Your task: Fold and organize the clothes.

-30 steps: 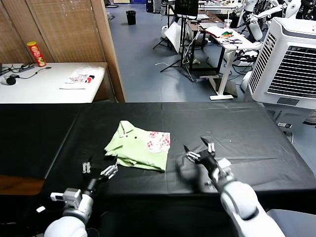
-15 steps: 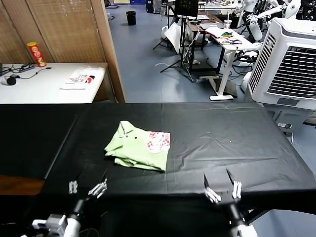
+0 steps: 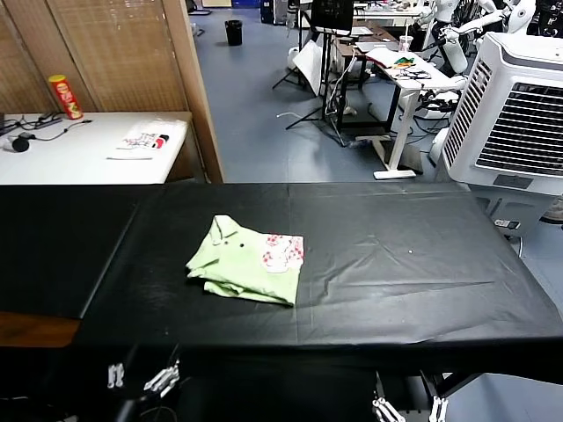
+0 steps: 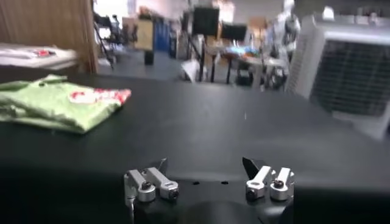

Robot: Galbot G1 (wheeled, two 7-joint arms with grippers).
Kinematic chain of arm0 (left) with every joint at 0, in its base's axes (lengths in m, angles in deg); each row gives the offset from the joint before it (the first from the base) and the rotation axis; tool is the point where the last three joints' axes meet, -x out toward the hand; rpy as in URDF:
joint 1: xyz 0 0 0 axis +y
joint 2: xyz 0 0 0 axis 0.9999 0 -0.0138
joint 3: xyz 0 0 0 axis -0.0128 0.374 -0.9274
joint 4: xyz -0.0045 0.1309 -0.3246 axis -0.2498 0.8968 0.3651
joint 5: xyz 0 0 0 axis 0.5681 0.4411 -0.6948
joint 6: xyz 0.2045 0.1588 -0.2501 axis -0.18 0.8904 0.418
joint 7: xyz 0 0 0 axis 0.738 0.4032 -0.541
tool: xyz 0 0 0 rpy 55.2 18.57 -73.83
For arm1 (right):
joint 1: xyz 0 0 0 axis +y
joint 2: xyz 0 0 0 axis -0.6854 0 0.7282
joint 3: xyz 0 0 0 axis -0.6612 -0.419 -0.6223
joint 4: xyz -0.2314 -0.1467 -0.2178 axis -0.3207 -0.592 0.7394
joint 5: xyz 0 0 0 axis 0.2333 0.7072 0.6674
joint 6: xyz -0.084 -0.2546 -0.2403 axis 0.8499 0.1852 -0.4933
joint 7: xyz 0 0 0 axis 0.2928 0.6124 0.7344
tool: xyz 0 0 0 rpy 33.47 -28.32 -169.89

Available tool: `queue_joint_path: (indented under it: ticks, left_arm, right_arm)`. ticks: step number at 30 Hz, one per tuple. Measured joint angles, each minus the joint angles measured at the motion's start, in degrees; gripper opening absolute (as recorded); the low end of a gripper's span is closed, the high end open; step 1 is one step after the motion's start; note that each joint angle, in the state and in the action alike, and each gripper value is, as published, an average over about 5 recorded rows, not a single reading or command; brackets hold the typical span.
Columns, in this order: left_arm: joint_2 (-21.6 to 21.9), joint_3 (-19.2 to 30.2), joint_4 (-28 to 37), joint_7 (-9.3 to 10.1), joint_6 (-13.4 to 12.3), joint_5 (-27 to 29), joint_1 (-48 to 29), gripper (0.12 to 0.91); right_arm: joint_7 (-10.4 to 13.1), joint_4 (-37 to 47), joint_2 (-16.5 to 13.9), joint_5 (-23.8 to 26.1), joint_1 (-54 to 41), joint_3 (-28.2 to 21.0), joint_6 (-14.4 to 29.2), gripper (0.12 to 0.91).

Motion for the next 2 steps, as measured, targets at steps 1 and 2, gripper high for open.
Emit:
queue_joint_path:
  ticks: [1, 2]
  left_arm:
    - [0.0, 0.01, -0.07, 0.0, 0.06, 0.0, 0.09, 0.798]
    - [-0.01, 0.01, -0.13, 0.0, 0.12, -0.01, 0.16, 0.798]
  right_arm:
    - [0.02, -0.05, 0.0, 0.0, 0.15, -0.03, 0.0, 0.798]
    - [0.04, -0.11, 0.0, 0.0, 0.29, -0.07, 0.0, 0.798]
